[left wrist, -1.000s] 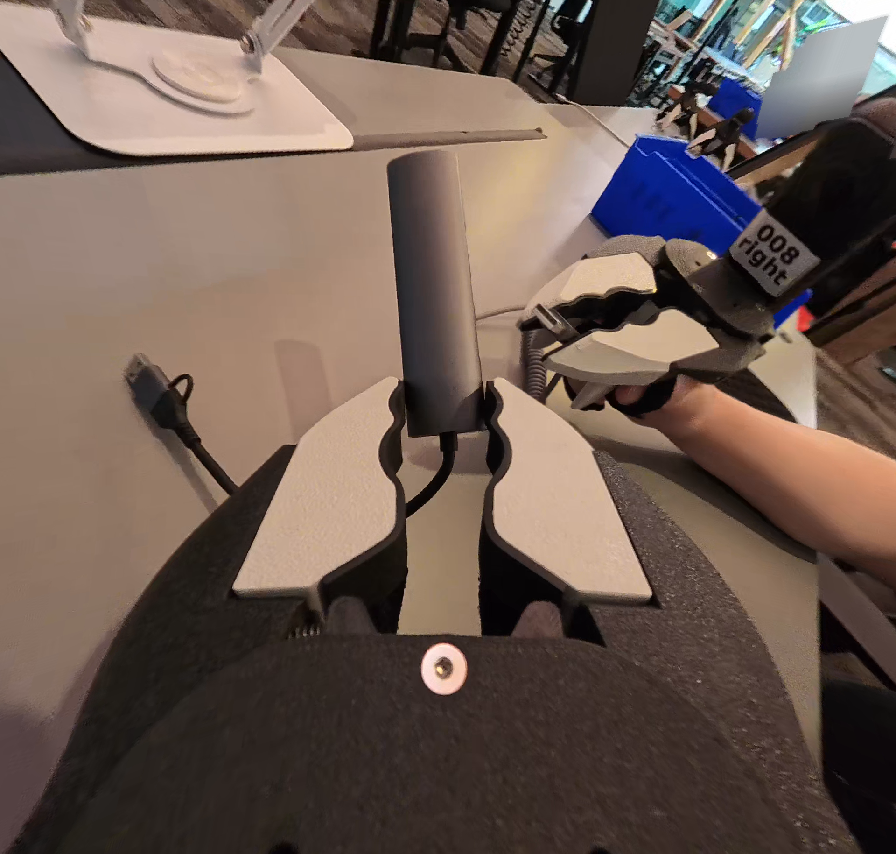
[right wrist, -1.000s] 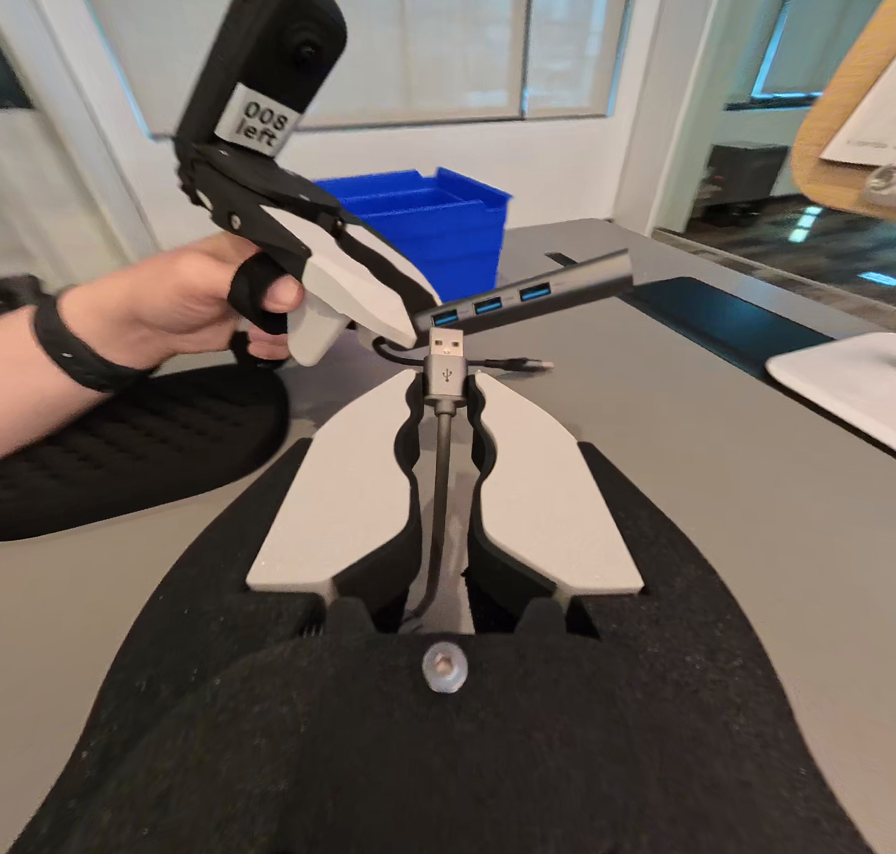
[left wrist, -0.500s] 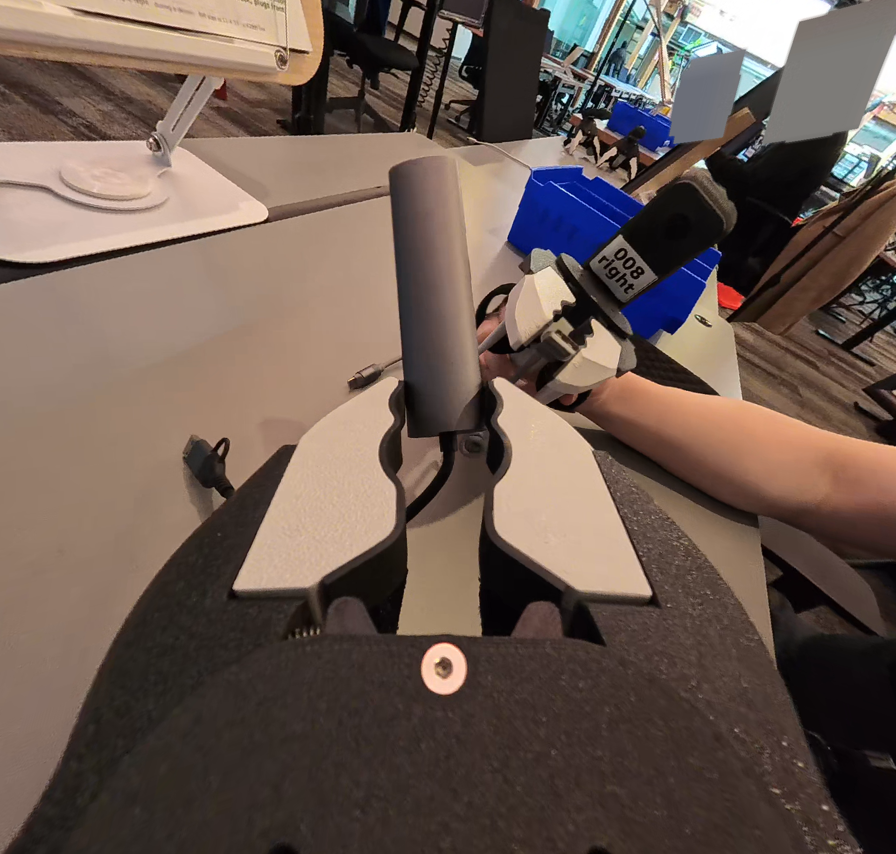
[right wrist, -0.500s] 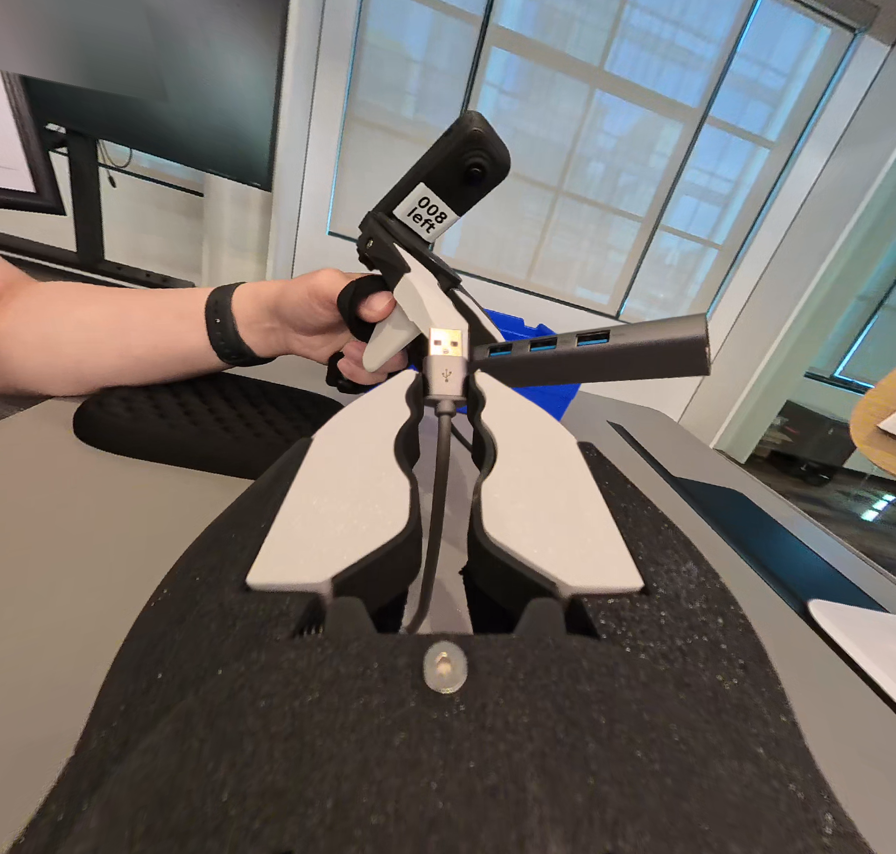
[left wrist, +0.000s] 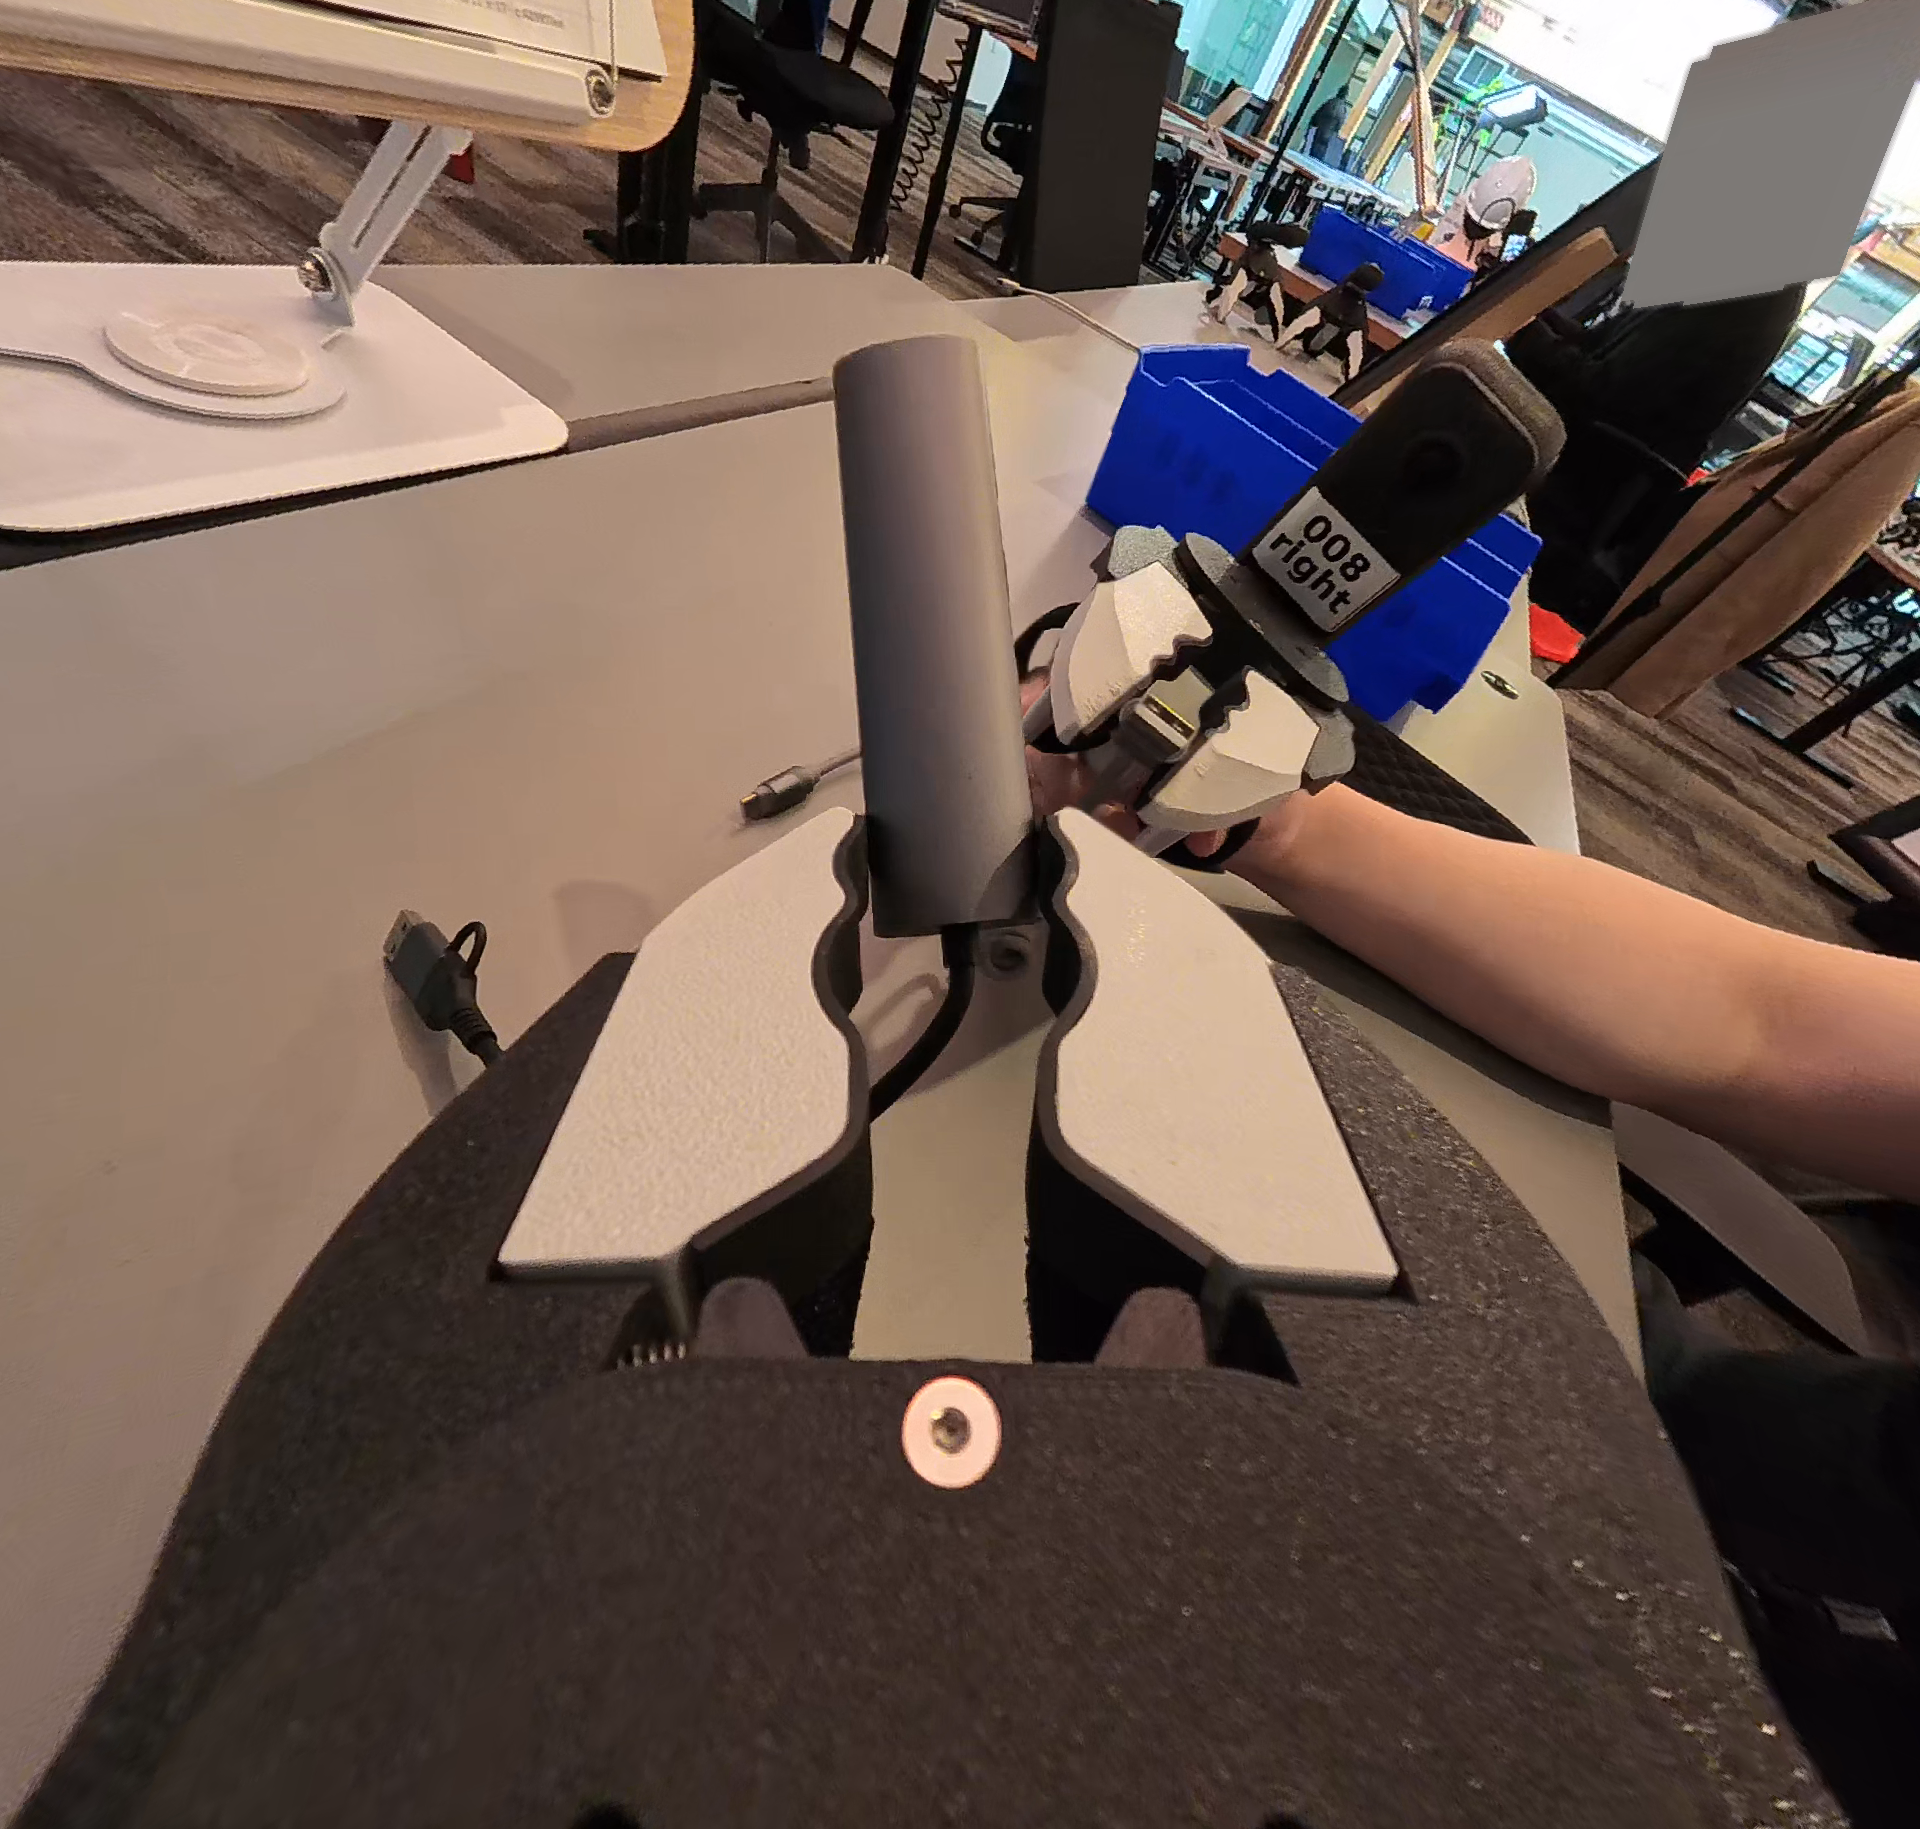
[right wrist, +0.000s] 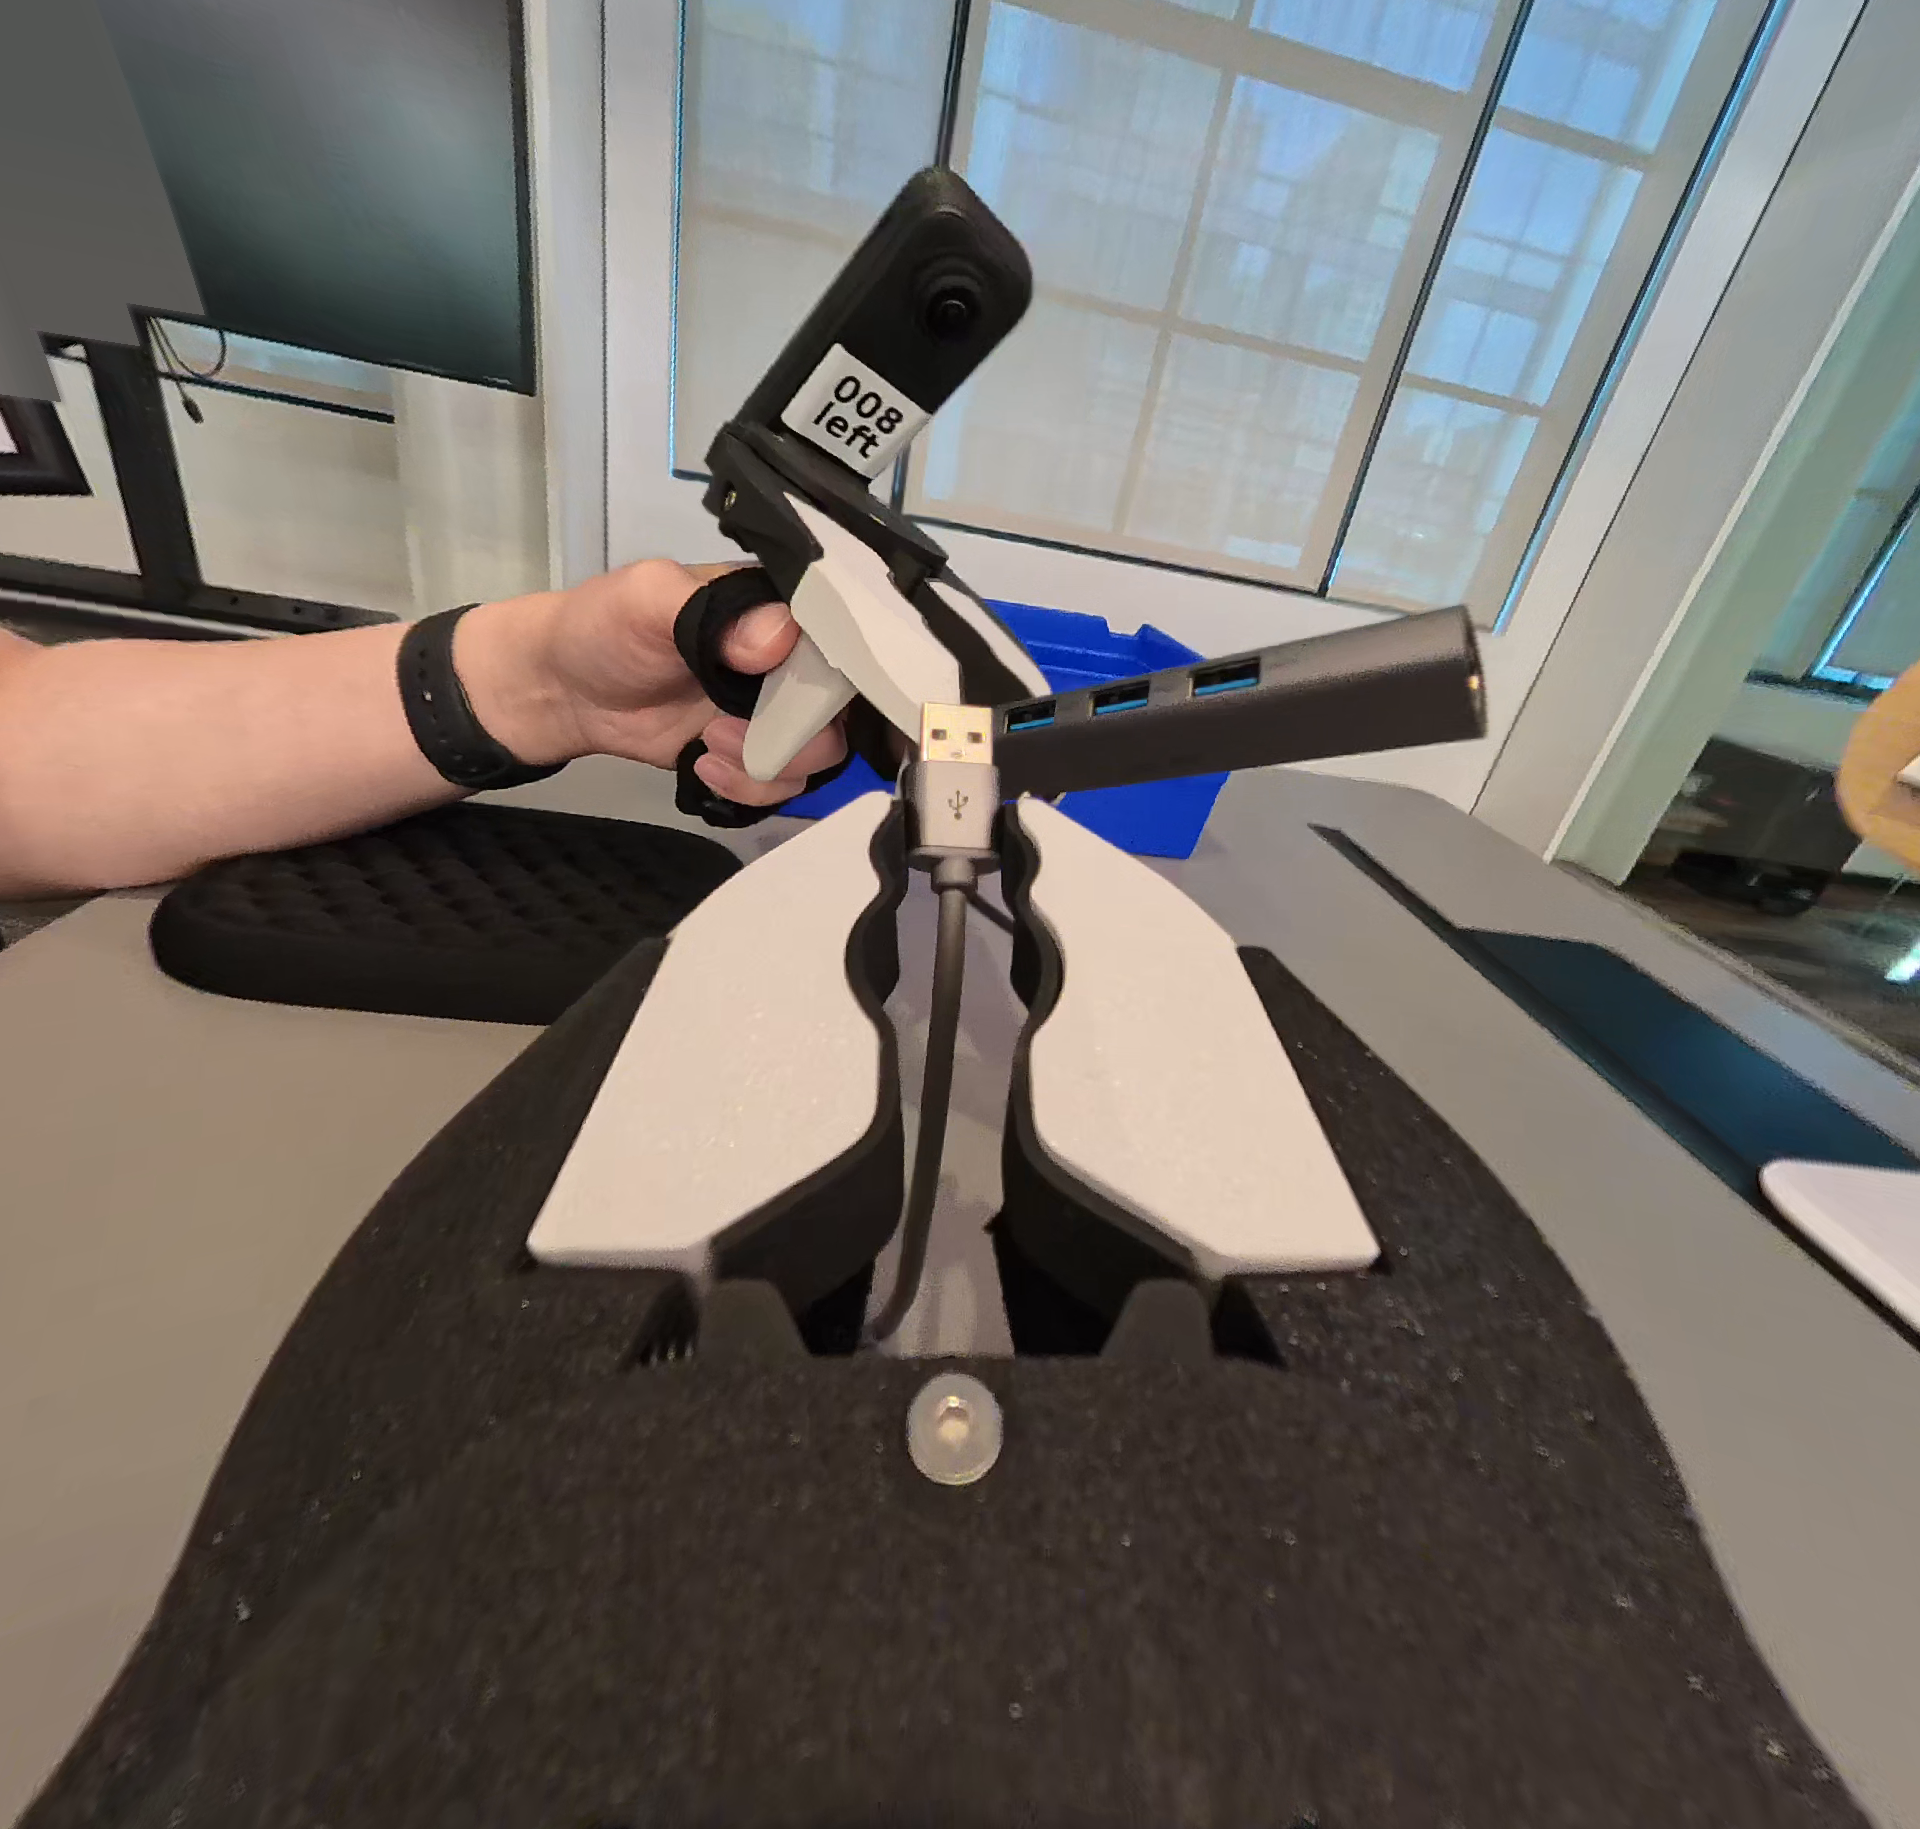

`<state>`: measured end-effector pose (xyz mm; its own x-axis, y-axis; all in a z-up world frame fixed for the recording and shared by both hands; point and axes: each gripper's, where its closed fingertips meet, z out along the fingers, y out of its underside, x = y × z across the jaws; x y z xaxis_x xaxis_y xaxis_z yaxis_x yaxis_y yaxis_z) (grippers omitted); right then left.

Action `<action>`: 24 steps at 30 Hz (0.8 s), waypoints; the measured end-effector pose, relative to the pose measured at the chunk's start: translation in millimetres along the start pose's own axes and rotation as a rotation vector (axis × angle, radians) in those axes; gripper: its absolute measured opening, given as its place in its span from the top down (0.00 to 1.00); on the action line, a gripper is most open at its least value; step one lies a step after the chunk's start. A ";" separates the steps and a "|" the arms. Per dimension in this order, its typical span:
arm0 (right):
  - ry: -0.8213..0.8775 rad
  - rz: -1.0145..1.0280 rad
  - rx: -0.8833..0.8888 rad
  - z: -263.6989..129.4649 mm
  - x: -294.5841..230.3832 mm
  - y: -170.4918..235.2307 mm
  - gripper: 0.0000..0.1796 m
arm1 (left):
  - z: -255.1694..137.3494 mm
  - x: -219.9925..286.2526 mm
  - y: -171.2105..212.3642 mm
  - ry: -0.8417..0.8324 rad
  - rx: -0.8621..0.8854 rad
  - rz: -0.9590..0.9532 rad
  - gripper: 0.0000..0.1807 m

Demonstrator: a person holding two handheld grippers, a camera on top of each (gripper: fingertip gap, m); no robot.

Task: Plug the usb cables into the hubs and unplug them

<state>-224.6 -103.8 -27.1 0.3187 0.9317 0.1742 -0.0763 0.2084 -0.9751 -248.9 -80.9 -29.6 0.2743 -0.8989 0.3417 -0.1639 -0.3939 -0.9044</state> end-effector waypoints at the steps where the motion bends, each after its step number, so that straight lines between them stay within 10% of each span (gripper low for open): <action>1: 0.000 0.035 -0.010 0.5 0.8 1.3 0.91 | -0.4 -2.8 0.1 -0.022 0.000 0.012 0.83; 15: 0.054 0.227 -0.212 6.7 6.4 30.6 0.91 | -2.7 -90.2 93.2 -0.522 -0.578 0.225 0.83; 24: 0.069 0.254 -0.282 3.7 7.6 38.3 0.91 | -0.2 -94.6 68.6 -0.600 -0.428 0.398 0.77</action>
<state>-228.6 -87.6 -62.5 0.3867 0.9188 -0.0786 0.0990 -0.1261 -0.9871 -286.3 -22.9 -123.9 0.5577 -0.7790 -0.2864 -0.6677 -0.2161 -0.7124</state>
